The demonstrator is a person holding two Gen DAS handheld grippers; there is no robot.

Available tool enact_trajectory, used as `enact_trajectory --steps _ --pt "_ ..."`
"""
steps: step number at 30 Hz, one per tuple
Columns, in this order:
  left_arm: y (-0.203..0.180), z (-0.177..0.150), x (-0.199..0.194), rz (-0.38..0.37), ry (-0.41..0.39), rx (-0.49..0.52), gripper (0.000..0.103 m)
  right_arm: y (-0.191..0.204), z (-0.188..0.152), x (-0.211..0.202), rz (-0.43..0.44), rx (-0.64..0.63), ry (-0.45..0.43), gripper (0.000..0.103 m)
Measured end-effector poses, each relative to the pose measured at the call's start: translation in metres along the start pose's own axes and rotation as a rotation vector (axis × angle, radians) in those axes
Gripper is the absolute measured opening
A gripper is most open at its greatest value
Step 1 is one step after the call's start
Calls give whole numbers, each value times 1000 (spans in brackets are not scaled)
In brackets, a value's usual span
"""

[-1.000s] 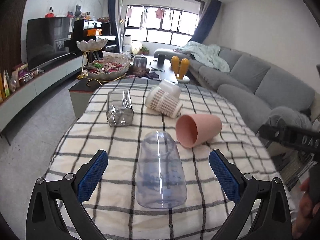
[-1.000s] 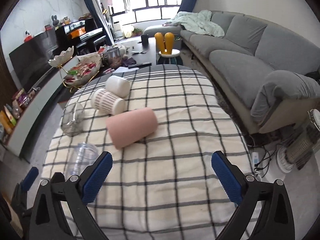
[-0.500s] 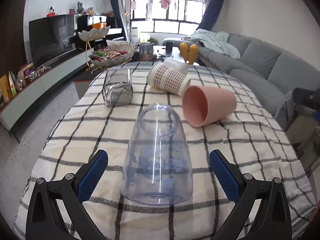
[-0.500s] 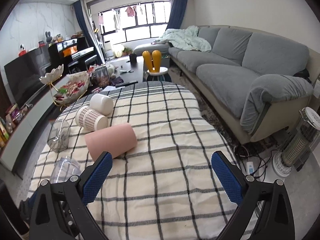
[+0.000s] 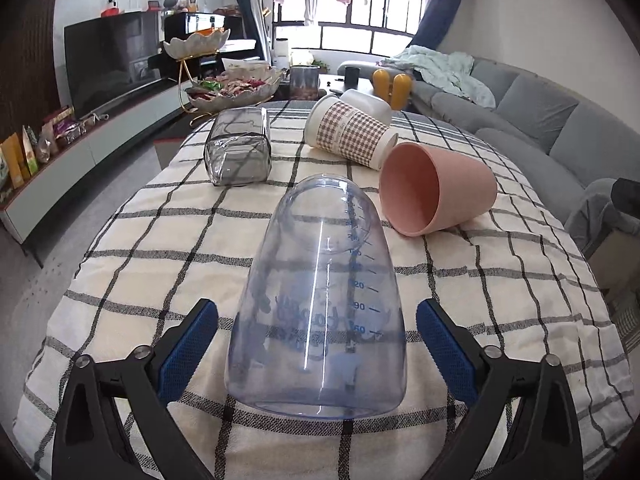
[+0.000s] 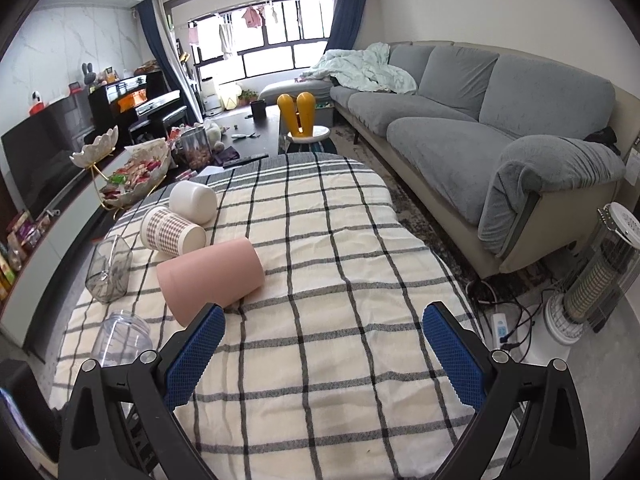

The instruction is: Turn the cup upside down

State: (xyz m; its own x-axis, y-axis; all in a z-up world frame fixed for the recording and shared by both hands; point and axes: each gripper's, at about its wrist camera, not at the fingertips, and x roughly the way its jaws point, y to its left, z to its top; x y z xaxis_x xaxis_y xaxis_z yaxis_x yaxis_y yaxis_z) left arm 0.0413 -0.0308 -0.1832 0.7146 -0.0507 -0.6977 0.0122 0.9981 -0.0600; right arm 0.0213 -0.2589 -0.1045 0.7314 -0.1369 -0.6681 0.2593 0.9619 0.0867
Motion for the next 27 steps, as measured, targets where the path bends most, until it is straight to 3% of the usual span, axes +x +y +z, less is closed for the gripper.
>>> enact_trajectory --steps 3,4,18,23,27 --pt "2 0 4 0 16 -7 74 -1 -1 2 0 9 13 100" --pt "2 0 3 -4 15 -9 72 -2 -1 2 2 10 17 100" --pt "0 14 -21 -24 -44 40 72 -1 4 -6 26 29 16 100" --pt "2 37 -25 -25 64 83 72 4 20 -16 24 63 67 100" --pt "3 66 -20 -53 260 108 72 7 35 -22 57 106 111 100"
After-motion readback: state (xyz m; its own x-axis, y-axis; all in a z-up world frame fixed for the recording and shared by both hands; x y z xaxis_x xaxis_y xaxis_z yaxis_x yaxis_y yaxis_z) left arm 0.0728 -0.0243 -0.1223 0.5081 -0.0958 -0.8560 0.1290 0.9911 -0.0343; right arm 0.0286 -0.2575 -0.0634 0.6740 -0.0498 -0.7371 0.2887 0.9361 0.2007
